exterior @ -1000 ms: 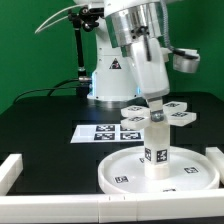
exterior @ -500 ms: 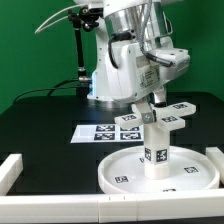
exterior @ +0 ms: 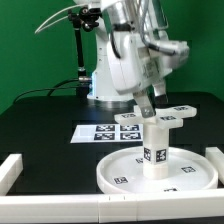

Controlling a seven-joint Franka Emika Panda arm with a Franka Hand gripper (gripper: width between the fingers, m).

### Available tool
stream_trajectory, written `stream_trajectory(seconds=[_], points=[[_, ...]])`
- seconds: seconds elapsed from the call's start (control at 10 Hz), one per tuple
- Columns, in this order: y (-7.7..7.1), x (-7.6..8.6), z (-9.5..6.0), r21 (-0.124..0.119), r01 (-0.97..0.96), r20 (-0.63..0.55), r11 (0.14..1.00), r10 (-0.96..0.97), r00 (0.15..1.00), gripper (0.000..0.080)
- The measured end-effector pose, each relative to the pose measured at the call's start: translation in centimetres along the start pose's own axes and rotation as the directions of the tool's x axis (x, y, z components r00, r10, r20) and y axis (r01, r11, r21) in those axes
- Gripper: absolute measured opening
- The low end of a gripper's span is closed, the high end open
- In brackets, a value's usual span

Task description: Assemble round table

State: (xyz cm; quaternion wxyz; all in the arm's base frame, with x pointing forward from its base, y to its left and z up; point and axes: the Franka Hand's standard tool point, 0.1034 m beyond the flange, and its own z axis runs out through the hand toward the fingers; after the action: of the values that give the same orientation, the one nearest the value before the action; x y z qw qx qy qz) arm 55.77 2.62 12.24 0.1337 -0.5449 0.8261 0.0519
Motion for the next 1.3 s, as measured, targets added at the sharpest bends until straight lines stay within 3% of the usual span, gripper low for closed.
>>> stream_trajectory(seconds=[0.1, 0.5, 0.6, 0.7, 0.9, 1.3], points=[[-0.2, -0.5, -0.9, 0.014, -0.002, 0.017, 1.0, 0.002, 1.0, 0.0649], [0.1, -0.4, -0.5, 0.006, 0.046, 0.014, 0.999, -0.046, 0.999, 0.0649], [0.4, -0.8, -0.3, -0.022, 0.194, 0.022, 0.981, -0.194, 0.981, 0.0649], [0.2, -1.3, -0.3, -0.026, 0.317, 0.031, 0.948, -0.316, 0.948, 0.0649], [-0.3, -2.2, -0.2, -0.034, 0.65, 0.076, 0.759, -0.646, 0.759, 0.0649], [-0.4, -2.0, -0.1, -0.017, 0.788, 0.075, 0.615, -0.785, 0.614, 0.0649]])
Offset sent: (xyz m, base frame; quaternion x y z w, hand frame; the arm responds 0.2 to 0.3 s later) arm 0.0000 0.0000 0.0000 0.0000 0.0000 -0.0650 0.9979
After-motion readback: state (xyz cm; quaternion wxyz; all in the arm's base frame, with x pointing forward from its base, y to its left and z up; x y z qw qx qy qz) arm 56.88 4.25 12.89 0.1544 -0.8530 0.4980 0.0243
